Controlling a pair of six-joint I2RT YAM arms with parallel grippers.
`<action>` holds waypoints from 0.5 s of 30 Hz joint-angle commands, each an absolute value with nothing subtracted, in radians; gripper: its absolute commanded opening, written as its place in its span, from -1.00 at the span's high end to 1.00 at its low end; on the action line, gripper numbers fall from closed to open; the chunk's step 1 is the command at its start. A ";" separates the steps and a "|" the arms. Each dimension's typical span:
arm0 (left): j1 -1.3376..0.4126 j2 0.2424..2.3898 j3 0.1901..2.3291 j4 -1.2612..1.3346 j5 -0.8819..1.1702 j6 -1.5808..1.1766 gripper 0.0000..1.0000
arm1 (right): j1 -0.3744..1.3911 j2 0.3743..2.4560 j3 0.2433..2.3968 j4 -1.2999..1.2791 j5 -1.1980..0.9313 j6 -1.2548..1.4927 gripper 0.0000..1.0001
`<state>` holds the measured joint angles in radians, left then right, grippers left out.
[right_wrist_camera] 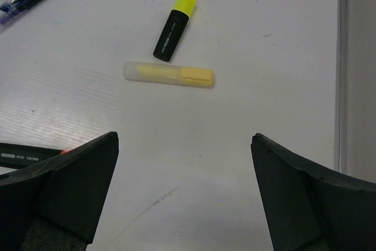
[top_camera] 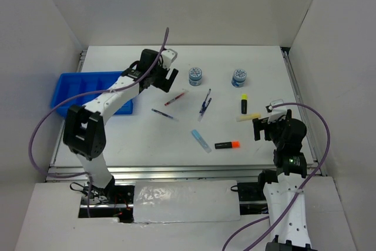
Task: Sort the stationery into containers
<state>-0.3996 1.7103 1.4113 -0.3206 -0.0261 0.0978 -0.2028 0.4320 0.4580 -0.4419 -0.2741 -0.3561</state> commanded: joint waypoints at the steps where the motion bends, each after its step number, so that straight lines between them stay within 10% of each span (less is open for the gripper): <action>1: -0.419 1.825 1.564 -0.265 0.026 0.058 -0.92 | -0.216 0.442 0.474 -0.430 -0.279 -0.359 -1.00; 15: -0.440 2.239 1.928 -0.225 0.219 -0.055 -0.99 | -0.230 0.488 0.477 -0.437 -0.276 -0.362 -1.00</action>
